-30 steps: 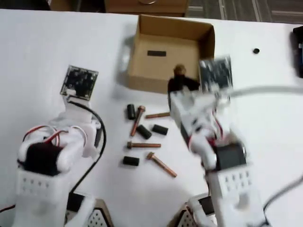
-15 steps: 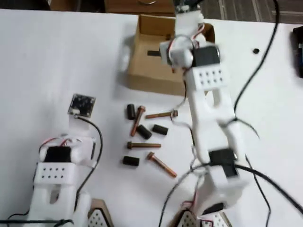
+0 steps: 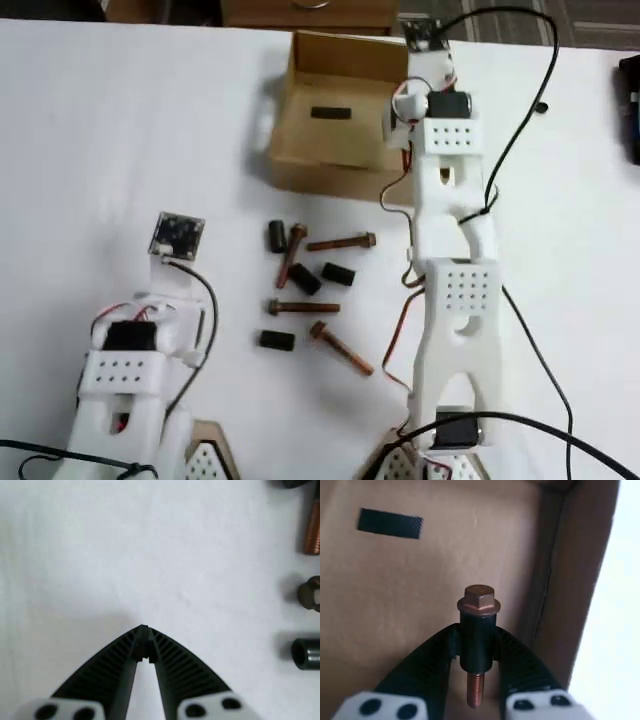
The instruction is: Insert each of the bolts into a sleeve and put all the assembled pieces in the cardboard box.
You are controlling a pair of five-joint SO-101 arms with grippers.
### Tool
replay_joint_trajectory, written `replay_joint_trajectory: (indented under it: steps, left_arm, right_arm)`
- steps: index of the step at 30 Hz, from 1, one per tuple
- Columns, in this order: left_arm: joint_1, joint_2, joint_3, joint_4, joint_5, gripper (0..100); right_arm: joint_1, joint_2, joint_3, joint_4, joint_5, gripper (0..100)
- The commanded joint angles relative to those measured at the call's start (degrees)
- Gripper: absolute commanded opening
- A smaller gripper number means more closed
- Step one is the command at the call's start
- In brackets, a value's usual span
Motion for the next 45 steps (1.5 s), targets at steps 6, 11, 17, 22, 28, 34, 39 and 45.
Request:
replay_joint_trajectory:
  steps: [6, 11, 17, 22, 28, 34, 39, 45]
  left_arm:
    - [-0.1, -0.6, -0.2, -0.7, 0.0, 2]
    - [-0.1, -0.6, -0.1, -0.7, -0.1, 2]
    - [-0.1, -0.6, 0.5, -1.0, -0.2, 2]
    - [-0.4, -0.6, 0.3, -0.6, 0.0, 2]
    - [-0.3, -0.6, -4.0, 6.2, 0.2, 2]
    - [-0.4, -0.6, -13.0, 16.1, 0.9, 2]
    - [-0.1, -0.6, -24.9, 20.2, 1.0, 2]
    - [0.2, -3.3, -35.8, 26.1, 4.0, 2]
  right_arm:
    - [1.0, 7.6, -9.0, -0.1, 4.0, 2.4]
    - [1.0, 9.2, -10.2, 0.1, 4.7, 11.9]
    - [0.7, 8.5, -14.2, 4.6, 4.7, 24.5]
    - [0.7, 5.7, -21.3, 13.6, 4.4, 24.5]
    - [0.6, -0.2, -29.5, 23.0, 4.1, 24.5]
    - [-0.7, -15.1, -24.8, 23.0, 4.1, 24.5]
    - [-4.5, -33.3, -8.5, 23.0, 4.1, 24.5]
    - [-7.0, -54.6, 14.5, 22.9, 4.1, 24.5]
